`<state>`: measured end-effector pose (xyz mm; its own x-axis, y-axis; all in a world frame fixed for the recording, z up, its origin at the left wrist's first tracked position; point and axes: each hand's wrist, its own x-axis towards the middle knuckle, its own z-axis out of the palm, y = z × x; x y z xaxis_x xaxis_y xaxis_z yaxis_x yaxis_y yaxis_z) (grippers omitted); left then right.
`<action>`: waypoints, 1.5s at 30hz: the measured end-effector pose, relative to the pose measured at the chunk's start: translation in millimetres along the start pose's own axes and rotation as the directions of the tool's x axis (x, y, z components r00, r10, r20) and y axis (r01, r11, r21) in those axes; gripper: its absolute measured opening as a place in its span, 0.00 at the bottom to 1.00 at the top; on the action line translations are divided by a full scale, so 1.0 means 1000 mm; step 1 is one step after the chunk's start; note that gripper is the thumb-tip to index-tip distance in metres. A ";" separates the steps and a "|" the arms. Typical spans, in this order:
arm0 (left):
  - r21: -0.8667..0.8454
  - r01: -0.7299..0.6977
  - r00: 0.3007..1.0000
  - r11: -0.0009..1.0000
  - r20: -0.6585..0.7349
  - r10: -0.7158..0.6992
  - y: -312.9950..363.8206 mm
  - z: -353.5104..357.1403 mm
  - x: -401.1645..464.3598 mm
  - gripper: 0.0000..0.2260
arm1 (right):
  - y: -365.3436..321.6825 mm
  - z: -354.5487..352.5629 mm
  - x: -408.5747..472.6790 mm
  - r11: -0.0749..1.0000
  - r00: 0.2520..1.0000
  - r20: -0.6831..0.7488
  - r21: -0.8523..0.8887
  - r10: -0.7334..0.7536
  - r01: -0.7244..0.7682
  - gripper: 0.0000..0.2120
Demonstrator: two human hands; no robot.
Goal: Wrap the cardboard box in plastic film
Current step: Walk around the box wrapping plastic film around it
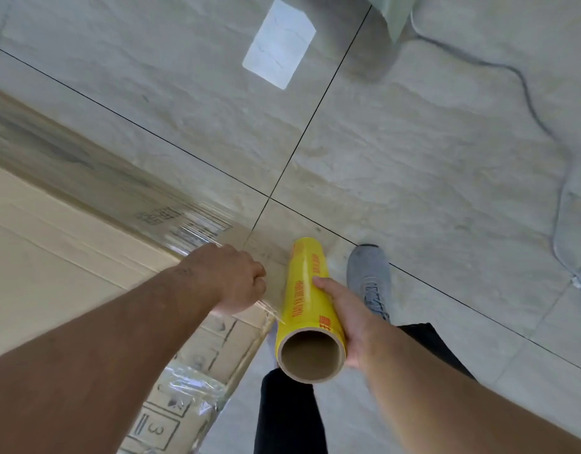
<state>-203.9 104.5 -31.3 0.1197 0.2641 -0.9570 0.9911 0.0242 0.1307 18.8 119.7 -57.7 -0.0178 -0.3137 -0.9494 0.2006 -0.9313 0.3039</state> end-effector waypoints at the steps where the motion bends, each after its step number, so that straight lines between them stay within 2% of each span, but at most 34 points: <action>1: -0.001 -0.002 1.000 1.000 0.007 0.002 0.002 0.001 -0.001 0.23 | 0.000 -0.002 0.001 0.998 1.000 -0.007 -0.057 -0.001 0.001 0.27; 4: 0.002 -0.009 1.000 1.000 0.009 0.009 0.004 0.003 -0.002 0.23 | 0.001 -0.003 0.001 0.977 1.000 -0.030 -0.212 -0.008 0.001 0.30; 9: 0.029 -0.003 1.000 1.000 0.007 0.002 0.011 -0.003 -0.002 0.22 | 0.014 0.013 0.017 0.943 0.997 -0.081 -0.333 -0.010 -0.018 0.32; 12: 0.045 -0.046 0.996 0.998 -0.072 0.049 0.017 0.005 -0.003 0.23 | 0.021 0.024 0.030 0.884 0.989 0.028 -0.446 -0.145 0.143 0.40; 13: 0.036 -0.070 0.993 0.997 -0.094 0.074 0.019 0.009 -0.003 0.23 | 0.021 0.026 0.033 0.878 0.986 0.026 -0.453 -0.162 0.156 0.42; 15: 0.013 -0.104 0.989 0.995 -0.103 0.105 0.023 0.011 -0.004 0.23 | 0.022 0.024 0.042 0.918 0.987 -0.039 -0.376 -0.154 0.128 0.45; 18: -0.005 -0.088 0.993 0.996 -0.076 0.088 0.026 0.011 -0.005 0.25 | 0.047 0.012 0.051 0.995 0.995 -0.047 -0.048 -0.087 0.085 0.44; 21: 0.047 -0.095 0.993 0.994 -0.065 0.098 0.029 0.010 -0.008 0.27 | 0.077 0.009 0.049 0.967 0.995 0.045 0.244 -0.093 0.079 0.36; 25: 0.109 -0.094 0.993 0.990 -0.065 0.101 0.034 0.010 -0.013 0.25 | 0.092 0.012 0.048 0.911 0.984 0.135 0.409 -0.120 0.055 0.36; 29: 0.121 -0.082 0.992 0.989 -0.083 0.093 0.036 0.013 -0.011 0.21 | 0.081 0.003 0.038 0.933 0.987 0.113 0.352 -0.116 0.069 0.31; 32: 0.155 -0.079 0.994 0.985 -0.064 0.090 0.042 0.012 -0.009 0.18 | 0.086 -0.012 0.036 0.951 0.992 0.081 0.301 -0.095 0.066 0.31; 34: 0.162 -0.083 0.994 0.983 -0.050 0.092 0.046 0.011 -0.009 0.17 | 0.098 -0.020 0.043 0.973 0.993 0.057 0.216 -0.099 0.084 0.35; 37: 0.199 -0.115 0.991 0.973 -0.039 0.125 0.053 0.015 -0.007 0.21 | 0.117 -0.020 0.056 0.984 0.984 -0.015 0.007 -0.176 0.176 0.47; 42: 0.347 -0.155 0.985 0.925 -0.015 0.171 0.056 0.023 -0.001 0.21 | 0.129 0.026 0.071 0.948 0.964 -0.074 -0.214 -0.254 0.233 0.65; 45: 0.419 -0.182 0.978 0.890 -0.014 0.206 0.053 0.025 0.004 0.19 | 0.136 0.045 0.070 0.934 0.952 -0.051 -0.216 -0.301 0.284 0.61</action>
<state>-149.3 82.7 -34.8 0.3209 0.2773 -0.9056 0.8843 -0.4302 0.1816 0.6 -37.7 -79.0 -0.0271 -0.0087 -0.9996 0.3935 -0.9193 -0.0027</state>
